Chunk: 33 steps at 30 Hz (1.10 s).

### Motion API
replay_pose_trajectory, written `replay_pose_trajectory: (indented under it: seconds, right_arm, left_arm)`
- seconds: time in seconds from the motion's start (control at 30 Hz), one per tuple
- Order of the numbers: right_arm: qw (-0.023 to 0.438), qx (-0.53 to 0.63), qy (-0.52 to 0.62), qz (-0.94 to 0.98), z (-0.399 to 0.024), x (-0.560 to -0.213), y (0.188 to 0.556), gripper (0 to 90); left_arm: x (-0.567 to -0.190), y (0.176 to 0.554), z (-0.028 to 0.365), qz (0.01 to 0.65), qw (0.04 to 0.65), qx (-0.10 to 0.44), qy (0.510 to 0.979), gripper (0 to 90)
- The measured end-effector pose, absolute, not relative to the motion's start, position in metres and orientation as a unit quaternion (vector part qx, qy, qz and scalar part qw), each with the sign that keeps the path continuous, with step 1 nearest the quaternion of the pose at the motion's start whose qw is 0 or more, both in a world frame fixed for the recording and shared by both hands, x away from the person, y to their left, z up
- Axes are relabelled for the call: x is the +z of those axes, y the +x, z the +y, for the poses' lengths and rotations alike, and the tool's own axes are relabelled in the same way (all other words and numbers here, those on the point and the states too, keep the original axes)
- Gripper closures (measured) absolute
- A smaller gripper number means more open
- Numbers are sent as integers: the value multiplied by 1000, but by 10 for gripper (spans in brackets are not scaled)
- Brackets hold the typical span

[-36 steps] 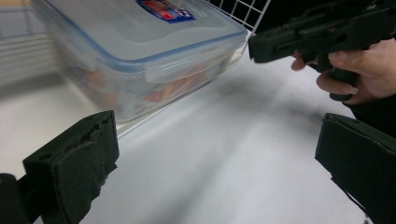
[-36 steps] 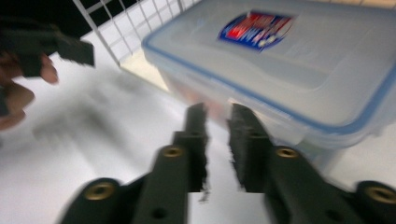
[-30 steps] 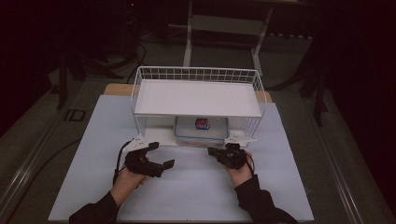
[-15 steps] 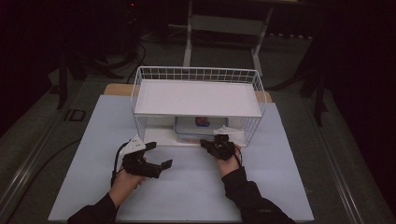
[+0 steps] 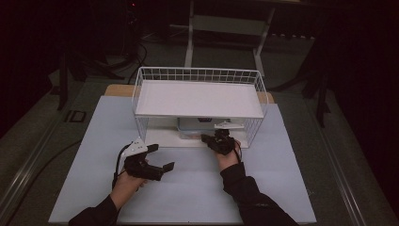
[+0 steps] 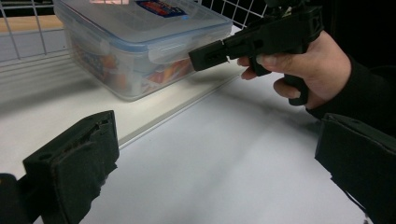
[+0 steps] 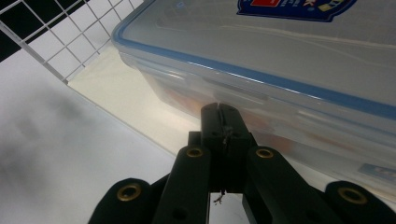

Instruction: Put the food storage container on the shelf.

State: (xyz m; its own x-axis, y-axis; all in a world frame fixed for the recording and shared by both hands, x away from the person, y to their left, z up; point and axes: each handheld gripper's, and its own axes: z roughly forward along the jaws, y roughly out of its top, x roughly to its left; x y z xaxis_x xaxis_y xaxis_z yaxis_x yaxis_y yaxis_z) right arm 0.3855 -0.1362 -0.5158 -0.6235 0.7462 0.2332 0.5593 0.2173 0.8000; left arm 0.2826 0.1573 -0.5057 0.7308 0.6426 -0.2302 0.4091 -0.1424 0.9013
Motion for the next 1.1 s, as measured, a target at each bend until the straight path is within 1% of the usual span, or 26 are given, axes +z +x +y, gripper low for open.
replay_pose_trajectory:
  seconds: [0.07,0.2,0.27,0.3,0.37,0.4,0.47,0.57,0.63,0.67,0.73,0.8,0.93,1.1]
  right_arm:
    - [108,462,416,776,-134,-517,385,898]
    - [86,469,427,768,-135,-519,384,895]
    - [93,466,418,774,-135,-519,381,870]
    - [87,465,419,775,-134,-519,378,850]
    - [84,469,419,773,-136,-518,374,787]
    - [84,473,417,772,-137,-517,372,740]
    - [79,478,414,770,-139,-515,368,587]
    - [52,493,406,768,-144,-514,364,409]
    - [48,502,402,764,-148,-512,359,362]
    - [48,502,402,764,-148,-512,359,362]
    - [27,512,390,765,-156,-511,353,271]
    - [35,517,384,764,-161,-510,348,191]
    - [52,526,390,754,-171,-507,337,139]
    - [86,528,369,760,-185,-496,318,142]
  left_arm:
    - [-506,282,158,350,554,106,748,0]
    - [-506,282,158,351,553,106,748,0]
    - [-506,282,158,350,553,107,749,0]
    - [-506,282,158,349,552,107,749,0]
    - [-504,281,157,349,553,107,749,0]
    - [-503,281,157,348,555,108,747,0]
    - [-500,279,157,344,556,111,749,0]
    - [-498,278,157,342,561,110,746,0]
    - [-499,278,156,342,560,109,747,0]
    - [-499,278,156,342,560,109,747,0]
    - [-501,277,155,339,559,105,749,0]
    - [-500,277,154,336,558,105,751,0]
    - [-498,276,154,325,565,96,752,0]
    - [-495,271,154,305,571,86,757,0]
